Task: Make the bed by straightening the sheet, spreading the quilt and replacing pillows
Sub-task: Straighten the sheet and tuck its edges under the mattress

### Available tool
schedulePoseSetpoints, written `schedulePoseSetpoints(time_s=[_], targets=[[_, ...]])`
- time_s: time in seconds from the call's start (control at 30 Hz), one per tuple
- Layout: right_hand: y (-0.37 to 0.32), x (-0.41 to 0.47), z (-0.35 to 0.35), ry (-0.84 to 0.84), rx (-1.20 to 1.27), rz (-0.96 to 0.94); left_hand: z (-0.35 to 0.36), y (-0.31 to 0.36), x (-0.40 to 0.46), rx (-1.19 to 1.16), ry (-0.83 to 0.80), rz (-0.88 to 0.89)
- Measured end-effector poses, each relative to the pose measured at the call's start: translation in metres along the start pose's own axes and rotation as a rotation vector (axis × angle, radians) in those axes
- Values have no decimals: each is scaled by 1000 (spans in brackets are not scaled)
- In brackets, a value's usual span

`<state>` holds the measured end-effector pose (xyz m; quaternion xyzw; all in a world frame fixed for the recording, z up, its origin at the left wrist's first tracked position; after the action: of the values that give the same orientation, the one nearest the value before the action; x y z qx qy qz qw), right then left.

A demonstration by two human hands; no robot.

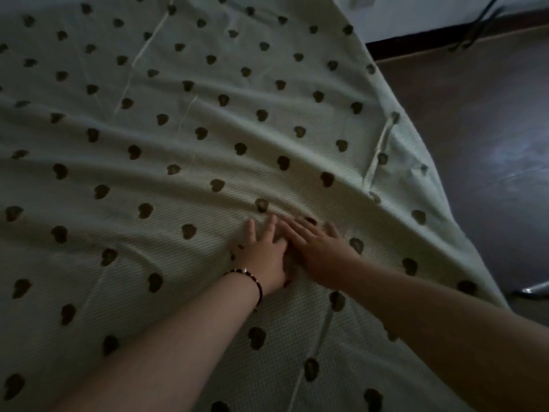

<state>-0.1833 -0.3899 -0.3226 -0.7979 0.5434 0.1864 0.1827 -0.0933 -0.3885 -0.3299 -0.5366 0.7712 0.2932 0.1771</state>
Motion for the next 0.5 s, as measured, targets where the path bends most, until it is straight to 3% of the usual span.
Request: schedulePoseSetpoints(time_s=[0.27,0.5], targets=[[183,-11,2,64,53,247,-14,74,67,16,-50,73],[255,-12,-6,109,217,374,-29,87,93,49,-44,68]])
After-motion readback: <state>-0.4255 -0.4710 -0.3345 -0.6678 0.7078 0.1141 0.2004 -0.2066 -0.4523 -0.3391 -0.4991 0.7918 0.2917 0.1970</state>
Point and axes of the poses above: each hand's wrist, its own x-axis towards the middle knuckle, its own z-axis out of the palm, y = z × x, the point moved 10 cm from there along x, towards the middle knuckle, and after that the axes turned 7 degrees about z, right-handed, at the moved point
